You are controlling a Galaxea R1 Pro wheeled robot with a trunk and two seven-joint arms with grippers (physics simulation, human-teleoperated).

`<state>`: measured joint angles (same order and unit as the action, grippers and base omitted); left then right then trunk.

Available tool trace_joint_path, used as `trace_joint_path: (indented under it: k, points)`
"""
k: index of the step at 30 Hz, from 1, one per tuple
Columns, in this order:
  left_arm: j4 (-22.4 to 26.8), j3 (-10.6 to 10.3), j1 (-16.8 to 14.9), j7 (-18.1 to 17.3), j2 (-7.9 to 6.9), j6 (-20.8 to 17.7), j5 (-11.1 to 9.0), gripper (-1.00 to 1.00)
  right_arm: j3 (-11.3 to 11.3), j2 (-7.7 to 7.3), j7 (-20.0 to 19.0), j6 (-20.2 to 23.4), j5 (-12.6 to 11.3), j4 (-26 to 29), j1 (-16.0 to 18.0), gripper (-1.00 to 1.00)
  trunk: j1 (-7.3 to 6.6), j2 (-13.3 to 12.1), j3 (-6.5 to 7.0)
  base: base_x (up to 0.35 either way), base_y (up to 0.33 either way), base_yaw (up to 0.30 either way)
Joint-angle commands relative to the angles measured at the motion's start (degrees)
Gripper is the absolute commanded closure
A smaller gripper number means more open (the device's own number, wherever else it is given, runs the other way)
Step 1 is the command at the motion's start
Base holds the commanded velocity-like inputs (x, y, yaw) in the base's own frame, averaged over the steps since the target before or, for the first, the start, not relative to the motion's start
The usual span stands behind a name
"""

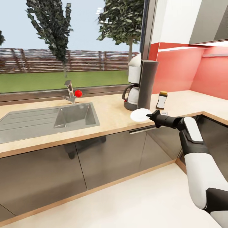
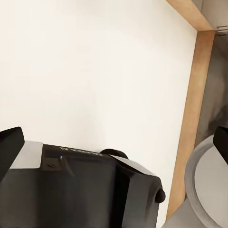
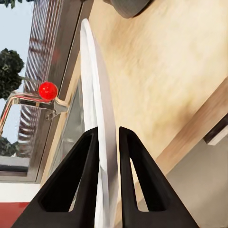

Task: Set up a coffee station on the kitchen countertop: keep the coffee maker on the countertop, move the bottle of coffee from the kitchen shelf to the counter next to the coffee maker, place a paper coffee filter on top of the coffee maker, put the saucer next to the coffee maker with the coffee cup on the saucer, and place the electric kettle next to the coffee maker.

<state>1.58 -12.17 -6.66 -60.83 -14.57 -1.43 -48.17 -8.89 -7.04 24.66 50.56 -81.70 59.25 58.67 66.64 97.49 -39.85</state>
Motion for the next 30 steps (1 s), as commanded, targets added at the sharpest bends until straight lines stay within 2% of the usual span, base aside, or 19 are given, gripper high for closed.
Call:
trace_joint_path:
  k: [1, 15, 25, 30]
  points:
    - [0.00, -0.48, -0.02, -0.16, -0.02, -0.15, -0.52, -1.00, -0.08, 0.01, 0.48, 0.07, -0.74, 0.03, 0.04, 1.00, -0.01, 0.03, -0.05, 0.000, 0.000, -0.005]
    - [0.00, -0.41, -0.04, -0.16, -0.02, -0.15, -0.52, -1.00, -0.05, -0.06, 0.48, 0.07, -0.74, -0.01, 0.04, 1.00, -0.01, 0.03, -0.05, 0.020, -0.018, -0.010]
    - [0.00, -0.44, -0.06, -0.16, -0.02, -0.15, -0.52, -1.00, 0.01, -0.07, 0.48, 0.07, -0.74, -0.25, 0.04, 1.00, -0.01, 0.03, -0.05, 0.008, -0.007, -0.195]
    - [0.00, -0.44, -0.04, -0.16, -0.02, -0.15, -0.52, -1.00, 0.01, -0.05, 0.48, 0.07, -0.67, -0.27, 0.04, 1.00, -0.01, 0.03, -0.05, 0.059, -0.033, -0.066]
